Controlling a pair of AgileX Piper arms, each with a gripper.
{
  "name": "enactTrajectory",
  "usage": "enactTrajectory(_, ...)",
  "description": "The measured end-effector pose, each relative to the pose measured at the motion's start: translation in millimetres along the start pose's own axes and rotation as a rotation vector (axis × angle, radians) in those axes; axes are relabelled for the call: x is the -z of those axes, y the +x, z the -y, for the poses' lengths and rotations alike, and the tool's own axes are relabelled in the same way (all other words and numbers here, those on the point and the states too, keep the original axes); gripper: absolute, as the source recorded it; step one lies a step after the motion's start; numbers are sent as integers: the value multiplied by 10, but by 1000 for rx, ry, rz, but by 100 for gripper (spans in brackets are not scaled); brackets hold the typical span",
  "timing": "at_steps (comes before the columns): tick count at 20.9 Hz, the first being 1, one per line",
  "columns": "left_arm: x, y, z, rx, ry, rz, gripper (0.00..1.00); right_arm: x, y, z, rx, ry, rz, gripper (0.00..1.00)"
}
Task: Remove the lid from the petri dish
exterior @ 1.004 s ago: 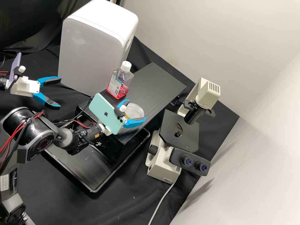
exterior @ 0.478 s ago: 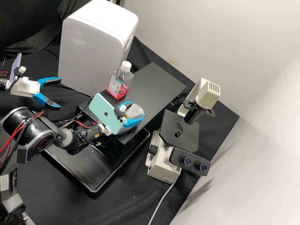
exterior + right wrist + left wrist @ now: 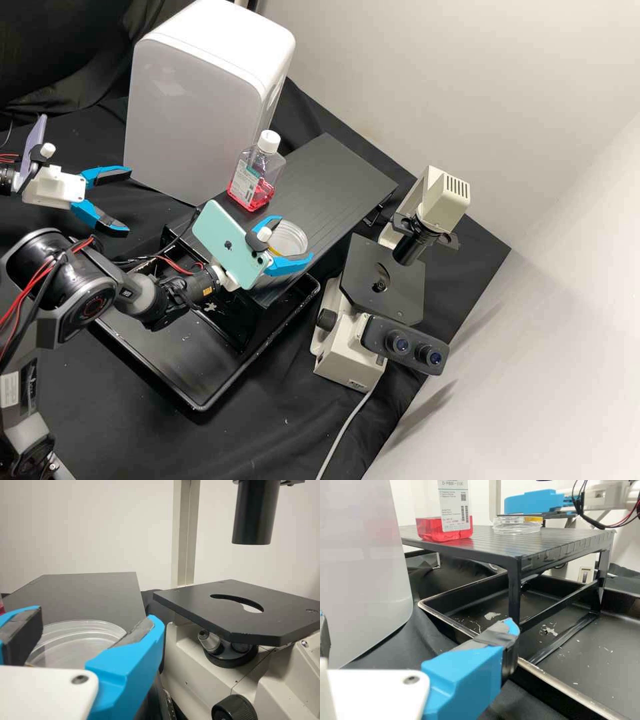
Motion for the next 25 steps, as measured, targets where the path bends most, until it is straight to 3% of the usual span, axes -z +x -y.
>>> enactTrajectory(15, 0, 0, 0, 0, 0, 0, 100, 0, 0, 0, 0, 0, 0, 100)
enactTrajectory(20, 0, 0, 0, 0, 0, 0, 100, 30, -6, 46, 13, 1, -8, 100)
enactTrajectory(25, 0, 0, 0, 0, 0, 0, 100, -29, 19, 116, 35, -2, 14, 100)
